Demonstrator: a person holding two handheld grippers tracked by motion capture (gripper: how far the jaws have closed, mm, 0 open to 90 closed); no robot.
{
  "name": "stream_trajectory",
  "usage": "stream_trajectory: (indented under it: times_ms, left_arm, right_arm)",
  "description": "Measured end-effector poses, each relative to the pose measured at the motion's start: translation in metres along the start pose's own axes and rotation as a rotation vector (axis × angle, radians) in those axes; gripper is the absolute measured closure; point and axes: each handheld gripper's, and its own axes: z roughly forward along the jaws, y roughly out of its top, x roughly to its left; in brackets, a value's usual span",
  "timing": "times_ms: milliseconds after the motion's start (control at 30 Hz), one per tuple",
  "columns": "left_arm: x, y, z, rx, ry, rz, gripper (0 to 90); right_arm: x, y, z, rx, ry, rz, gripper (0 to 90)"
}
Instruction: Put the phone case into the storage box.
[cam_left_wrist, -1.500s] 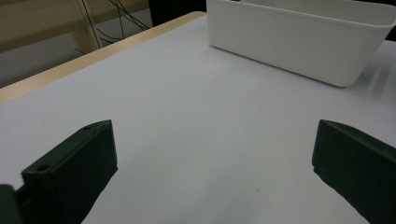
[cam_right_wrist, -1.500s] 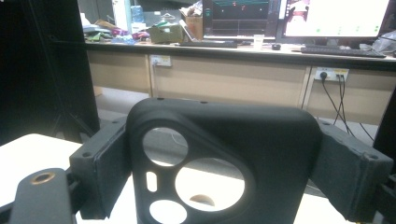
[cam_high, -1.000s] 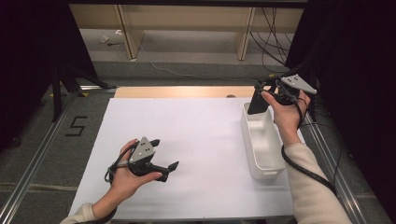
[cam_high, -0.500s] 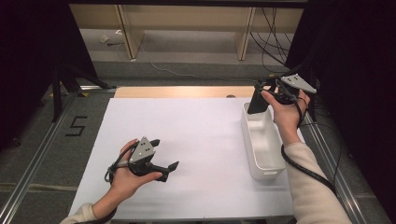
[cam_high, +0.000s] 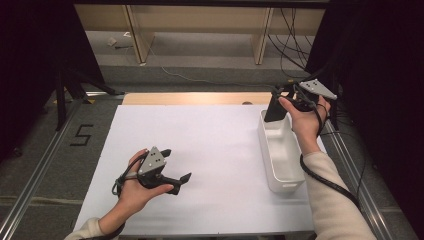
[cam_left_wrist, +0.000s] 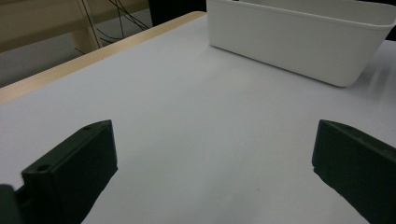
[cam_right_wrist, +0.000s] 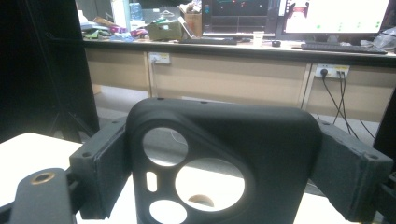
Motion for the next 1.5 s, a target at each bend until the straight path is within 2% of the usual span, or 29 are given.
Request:
stream_trajectory:
  times_ms: [1500]
  left_arm:
    - [0.0, 0.0, 0.0, 0.003, -0.002, 0.002, 0.0]
  right_arm:
    - [-0.001, -0.006, 0.011, 0.027, -0.008, -0.014, 15.0]
